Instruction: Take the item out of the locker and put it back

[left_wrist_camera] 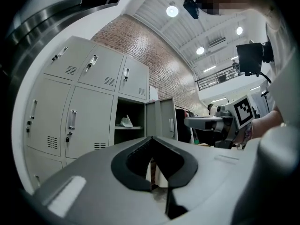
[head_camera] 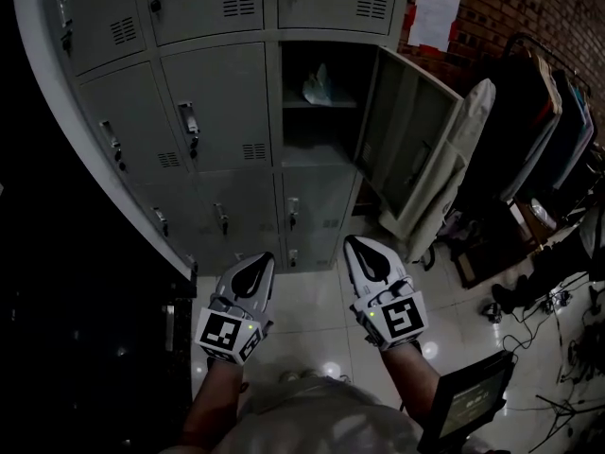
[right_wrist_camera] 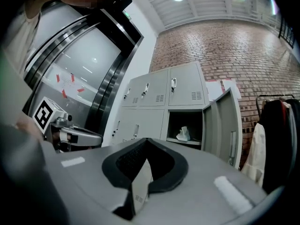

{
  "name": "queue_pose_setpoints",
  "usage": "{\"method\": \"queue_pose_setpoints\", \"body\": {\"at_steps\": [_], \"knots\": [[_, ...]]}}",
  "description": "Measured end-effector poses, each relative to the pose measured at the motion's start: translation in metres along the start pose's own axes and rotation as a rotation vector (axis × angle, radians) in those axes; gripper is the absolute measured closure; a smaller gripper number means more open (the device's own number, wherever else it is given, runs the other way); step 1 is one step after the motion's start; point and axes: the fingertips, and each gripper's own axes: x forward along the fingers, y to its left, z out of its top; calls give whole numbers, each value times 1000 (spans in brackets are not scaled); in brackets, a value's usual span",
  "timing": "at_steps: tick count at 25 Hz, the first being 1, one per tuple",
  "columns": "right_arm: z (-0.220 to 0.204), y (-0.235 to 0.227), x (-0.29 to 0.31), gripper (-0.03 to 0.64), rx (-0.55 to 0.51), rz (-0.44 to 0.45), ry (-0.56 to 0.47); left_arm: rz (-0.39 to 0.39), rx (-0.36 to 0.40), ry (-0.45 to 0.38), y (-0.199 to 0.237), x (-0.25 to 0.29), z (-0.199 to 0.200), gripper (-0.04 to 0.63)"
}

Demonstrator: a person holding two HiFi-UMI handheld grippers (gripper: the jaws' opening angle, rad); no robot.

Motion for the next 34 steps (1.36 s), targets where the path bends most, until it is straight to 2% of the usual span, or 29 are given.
{"method": "queue_pose_setpoints", "body": {"at_steps": [12, 34], "knots": [[-8, 4, 0, 615, 15, 22, 27, 5, 46, -19, 3, 3, 12, 592], [-17, -3, 6, 615, 13, 21, 57, -14, 39, -4, 1, 18, 8, 592]]}}
